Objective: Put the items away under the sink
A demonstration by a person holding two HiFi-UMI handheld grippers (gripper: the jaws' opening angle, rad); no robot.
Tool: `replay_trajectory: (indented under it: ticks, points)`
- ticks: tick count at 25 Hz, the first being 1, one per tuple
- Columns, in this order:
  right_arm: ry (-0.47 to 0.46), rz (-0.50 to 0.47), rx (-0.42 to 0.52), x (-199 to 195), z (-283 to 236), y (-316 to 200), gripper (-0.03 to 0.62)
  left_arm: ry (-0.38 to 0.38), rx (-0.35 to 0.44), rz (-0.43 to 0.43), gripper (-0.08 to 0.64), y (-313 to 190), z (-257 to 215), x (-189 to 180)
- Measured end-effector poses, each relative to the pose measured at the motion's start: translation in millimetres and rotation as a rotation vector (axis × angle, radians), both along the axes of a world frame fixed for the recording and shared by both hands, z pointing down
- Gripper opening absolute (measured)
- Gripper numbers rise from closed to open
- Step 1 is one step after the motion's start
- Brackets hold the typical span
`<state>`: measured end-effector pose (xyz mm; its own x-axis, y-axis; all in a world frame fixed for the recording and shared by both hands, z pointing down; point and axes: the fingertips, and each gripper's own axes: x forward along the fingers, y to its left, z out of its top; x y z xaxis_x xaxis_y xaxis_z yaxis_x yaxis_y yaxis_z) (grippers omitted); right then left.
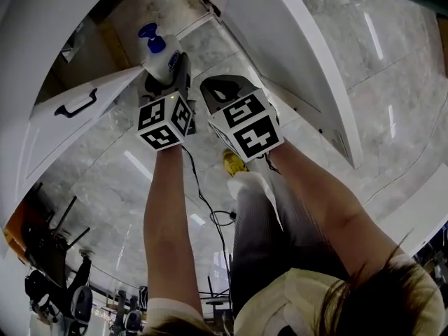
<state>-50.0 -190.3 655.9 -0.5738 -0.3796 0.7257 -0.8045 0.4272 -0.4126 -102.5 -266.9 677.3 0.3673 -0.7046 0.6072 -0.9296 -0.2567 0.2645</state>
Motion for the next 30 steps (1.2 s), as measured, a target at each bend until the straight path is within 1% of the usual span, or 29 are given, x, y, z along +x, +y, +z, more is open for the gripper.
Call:
replay_trajectory:
  ticks: [5, 11, 15, 19, 22, 25, 27, 30]
  points:
    - [-0.002, -0.009, 0.017, -1, 13, -12, 0.028, -0.017, 0.009, 0.023, 0.301, -13, 16, -3]
    - [-0.004, 0.042, 0.027, 0, 29, -25, 0.028, -0.003, 0.042, -0.001, 0.301, -36, 31, -14]
    - [-0.014, 0.066, 0.023, -3, 38, -29, 0.028, -0.005, 0.078, -0.012, 0.301, -51, 34, -17]
    - [-0.031, 0.097, 0.037, -6, 44, -32, 0.028, 0.01, 0.108, 0.0, 0.301, -65, 34, -13]
    - [-0.044, 0.134, 0.04, -7, 49, -35, 0.028, 0.0, 0.149, 0.01, 0.301, -76, 33, -12]
    - [-0.052, 0.145, 0.039, -9, 56, -37, 0.028, -0.002, 0.196, 0.016, 0.299, -85, 31, -10]
    - [-0.058, 0.153, 0.046, -10, 59, -41, 0.028, -0.001, 0.217, 0.01, 0.299, -91, 32, -10]
    - [-0.071, 0.177, 0.054, -8, 61, -46, 0.028, -0.022, 0.24, -0.002, 0.299, -96, 36, -13]
